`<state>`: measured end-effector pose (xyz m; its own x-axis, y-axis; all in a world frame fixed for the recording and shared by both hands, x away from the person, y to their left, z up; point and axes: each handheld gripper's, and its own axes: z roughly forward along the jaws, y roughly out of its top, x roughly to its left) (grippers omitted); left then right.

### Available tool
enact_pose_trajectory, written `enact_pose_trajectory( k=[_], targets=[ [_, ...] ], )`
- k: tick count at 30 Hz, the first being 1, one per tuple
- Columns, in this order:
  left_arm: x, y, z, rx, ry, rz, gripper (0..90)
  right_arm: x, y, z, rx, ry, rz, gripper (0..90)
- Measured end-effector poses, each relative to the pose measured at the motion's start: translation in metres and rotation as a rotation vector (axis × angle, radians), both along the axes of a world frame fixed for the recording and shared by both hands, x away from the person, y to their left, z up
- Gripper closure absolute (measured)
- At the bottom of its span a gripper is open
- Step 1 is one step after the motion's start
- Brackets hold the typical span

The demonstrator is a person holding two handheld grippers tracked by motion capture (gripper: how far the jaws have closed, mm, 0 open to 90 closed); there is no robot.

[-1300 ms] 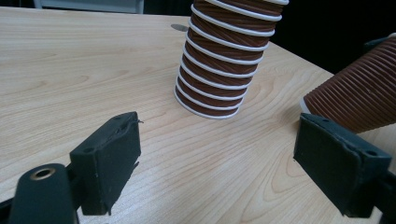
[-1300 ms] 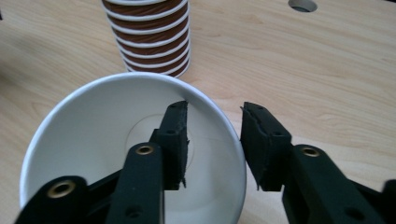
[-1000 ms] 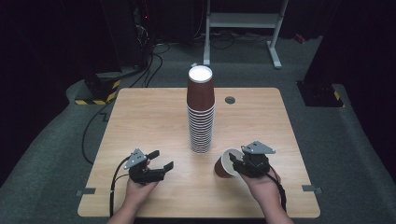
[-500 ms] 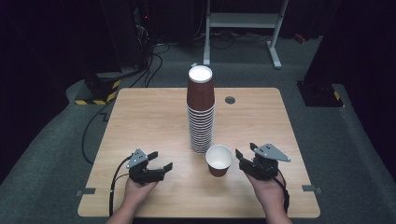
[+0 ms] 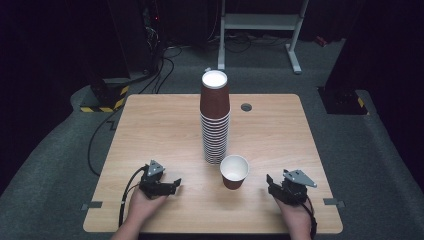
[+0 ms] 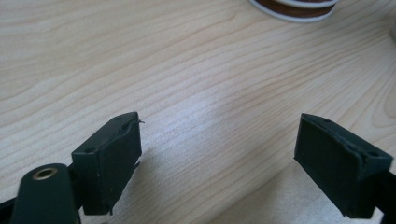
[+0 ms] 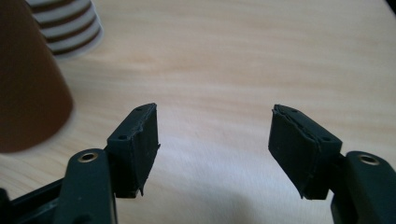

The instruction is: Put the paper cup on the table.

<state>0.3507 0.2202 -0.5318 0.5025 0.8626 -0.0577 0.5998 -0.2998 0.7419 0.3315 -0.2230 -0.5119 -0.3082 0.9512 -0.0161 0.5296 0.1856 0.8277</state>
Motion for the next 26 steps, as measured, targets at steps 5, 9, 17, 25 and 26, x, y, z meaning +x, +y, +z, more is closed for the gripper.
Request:
enact_pose_trajectory(
  k=[5, 9, 17, 25, 26],
  targets=[
    [0.000, -0.003, -0.002, 0.031, 0.011, 0.005, 14.8, 0.002, -0.004, -0.015, -0.022, 0.065, -0.024, 25.7],
    [0.000, -0.005, -0.003, 0.051, 0.007, 0.013, 14.2, 0.005, -0.004, -0.016, -0.040, 0.091, -0.024, 20.3],
    [0.000, -0.006, -0.003, 0.063, 0.005, 0.024, 12.7, 0.012, -0.003, -0.019, -0.059, 0.174, -0.014, 17.1],
    [0.000, -0.006, -0.003, 0.064, 0.003, 0.024, 12.7, 0.012, -0.004, -0.019, -0.061, 0.173, -0.015, 17.2],
    [0.000, -0.006, -0.003, 0.064, 0.003, 0.024, 12.6, 0.012, -0.004, -0.019, -0.061, 0.172, -0.015, 17.2]
  ],
)
